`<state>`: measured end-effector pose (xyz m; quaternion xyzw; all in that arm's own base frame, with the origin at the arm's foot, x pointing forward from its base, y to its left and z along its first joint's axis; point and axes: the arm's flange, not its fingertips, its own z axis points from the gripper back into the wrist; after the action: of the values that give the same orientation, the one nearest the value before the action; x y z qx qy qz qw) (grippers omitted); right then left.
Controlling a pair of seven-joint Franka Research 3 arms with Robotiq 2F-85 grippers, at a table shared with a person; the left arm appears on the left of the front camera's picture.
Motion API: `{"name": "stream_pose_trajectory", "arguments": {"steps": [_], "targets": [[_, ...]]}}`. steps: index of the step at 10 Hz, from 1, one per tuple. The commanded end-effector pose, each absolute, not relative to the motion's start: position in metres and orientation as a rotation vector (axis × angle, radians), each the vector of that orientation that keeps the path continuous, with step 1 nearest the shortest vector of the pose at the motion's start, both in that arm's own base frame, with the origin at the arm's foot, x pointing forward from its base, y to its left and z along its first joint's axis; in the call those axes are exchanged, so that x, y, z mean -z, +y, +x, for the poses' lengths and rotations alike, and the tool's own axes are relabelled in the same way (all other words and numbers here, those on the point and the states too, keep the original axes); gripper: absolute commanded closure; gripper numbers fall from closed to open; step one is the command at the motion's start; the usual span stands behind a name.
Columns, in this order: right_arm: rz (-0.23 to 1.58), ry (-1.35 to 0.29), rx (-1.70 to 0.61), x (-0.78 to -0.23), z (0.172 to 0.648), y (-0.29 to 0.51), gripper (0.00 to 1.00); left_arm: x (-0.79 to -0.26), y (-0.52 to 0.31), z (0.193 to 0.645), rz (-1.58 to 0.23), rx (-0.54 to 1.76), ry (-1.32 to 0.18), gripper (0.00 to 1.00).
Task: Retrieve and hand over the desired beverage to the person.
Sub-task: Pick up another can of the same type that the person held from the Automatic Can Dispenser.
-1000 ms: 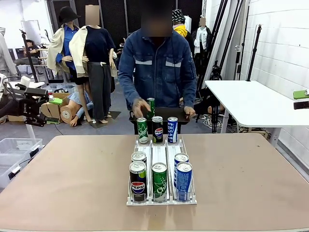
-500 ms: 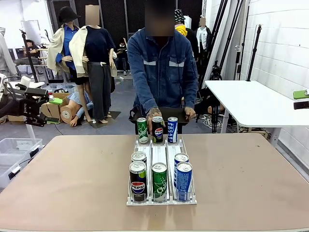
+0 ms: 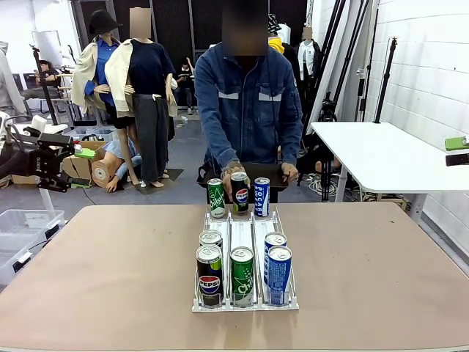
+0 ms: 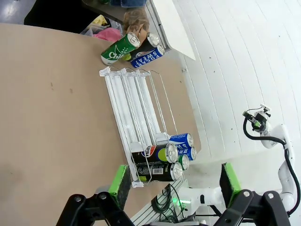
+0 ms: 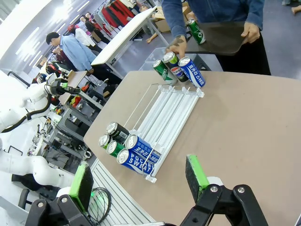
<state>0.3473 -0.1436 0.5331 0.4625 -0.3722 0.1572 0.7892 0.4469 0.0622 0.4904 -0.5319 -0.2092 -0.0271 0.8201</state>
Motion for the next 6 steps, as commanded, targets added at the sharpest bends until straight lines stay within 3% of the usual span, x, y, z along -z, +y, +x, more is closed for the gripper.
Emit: {"name": "stream_pose_trajectory", "arguments": {"steps": [1,6], "targets": [[1.014,-0.819,-0.344,-0.5344,0.3492,-0.1428,0.0,-0.492,0.0625,0.4474,-1.134,0.04,-0.444,0.0],[1.014,-0.819,-0.344,-0.5344,0.3492,-0.1428,0.0,-0.492,0.0625,0.4474,-1.134,0.04,-0.444,0.0]]}}
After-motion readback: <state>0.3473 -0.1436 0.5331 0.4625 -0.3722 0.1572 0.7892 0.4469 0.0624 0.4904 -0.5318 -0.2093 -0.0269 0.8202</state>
